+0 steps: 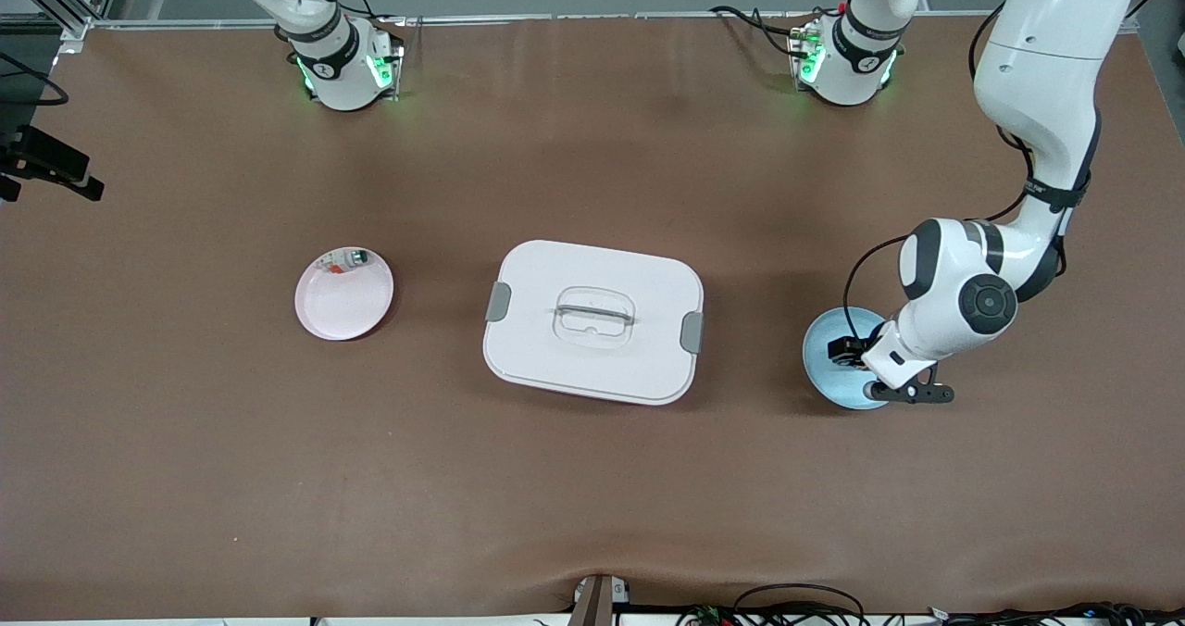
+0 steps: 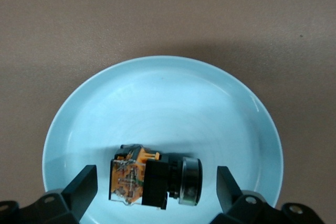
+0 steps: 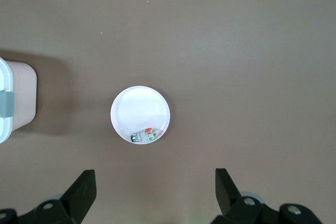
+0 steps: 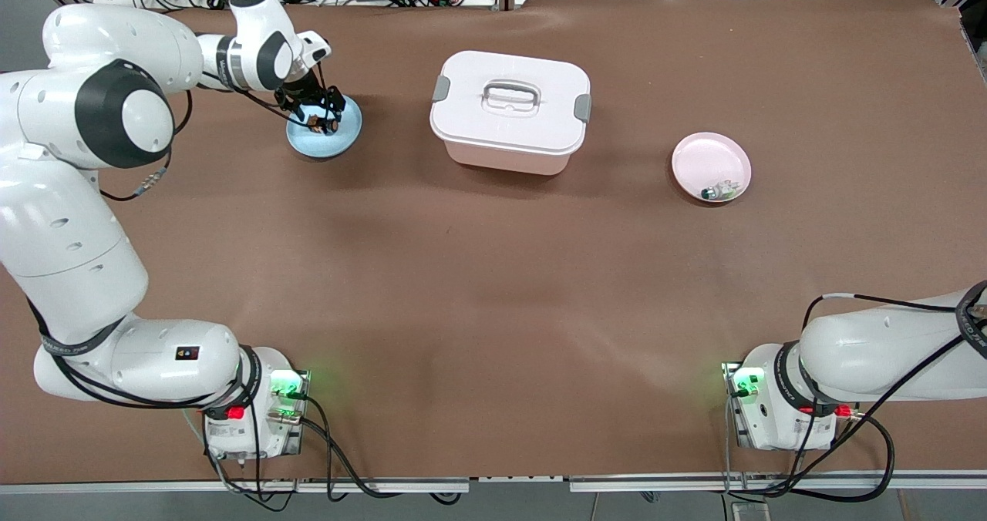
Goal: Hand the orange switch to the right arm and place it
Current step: 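Lower the left gripper and grasp the orange switch on the blue plate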
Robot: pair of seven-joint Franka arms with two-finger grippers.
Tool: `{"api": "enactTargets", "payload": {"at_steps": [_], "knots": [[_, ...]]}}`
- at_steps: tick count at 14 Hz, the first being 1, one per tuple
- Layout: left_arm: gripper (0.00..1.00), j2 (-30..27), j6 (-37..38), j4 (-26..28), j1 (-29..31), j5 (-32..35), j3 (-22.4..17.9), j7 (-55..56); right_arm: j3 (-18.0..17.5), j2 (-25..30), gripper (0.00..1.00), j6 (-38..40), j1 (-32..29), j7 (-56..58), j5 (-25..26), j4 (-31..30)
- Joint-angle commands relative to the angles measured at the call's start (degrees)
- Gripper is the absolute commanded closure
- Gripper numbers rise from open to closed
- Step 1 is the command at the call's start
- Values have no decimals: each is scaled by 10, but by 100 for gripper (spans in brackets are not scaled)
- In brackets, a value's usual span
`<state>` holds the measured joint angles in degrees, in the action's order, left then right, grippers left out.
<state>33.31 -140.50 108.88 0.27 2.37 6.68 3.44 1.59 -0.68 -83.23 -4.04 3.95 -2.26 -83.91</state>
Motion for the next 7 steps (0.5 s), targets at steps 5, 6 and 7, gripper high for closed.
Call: {"api": "enactTargets", "payload": {"at_steps": [5, 6, 7], "knots": [[9, 3, -21, 16, 5, 11, 3, -25, 0, 9, 0, 0, -3, 1, 0, -8], [15, 3, -21, 18, 5, 11, 3, -26, 0, 9, 0, 0, -3, 1, 0, -8], [23, 3, -21, 18, 5, 11, 3, -30, 0, 9, 0, 1, -4, 1, 0, -8]]}}
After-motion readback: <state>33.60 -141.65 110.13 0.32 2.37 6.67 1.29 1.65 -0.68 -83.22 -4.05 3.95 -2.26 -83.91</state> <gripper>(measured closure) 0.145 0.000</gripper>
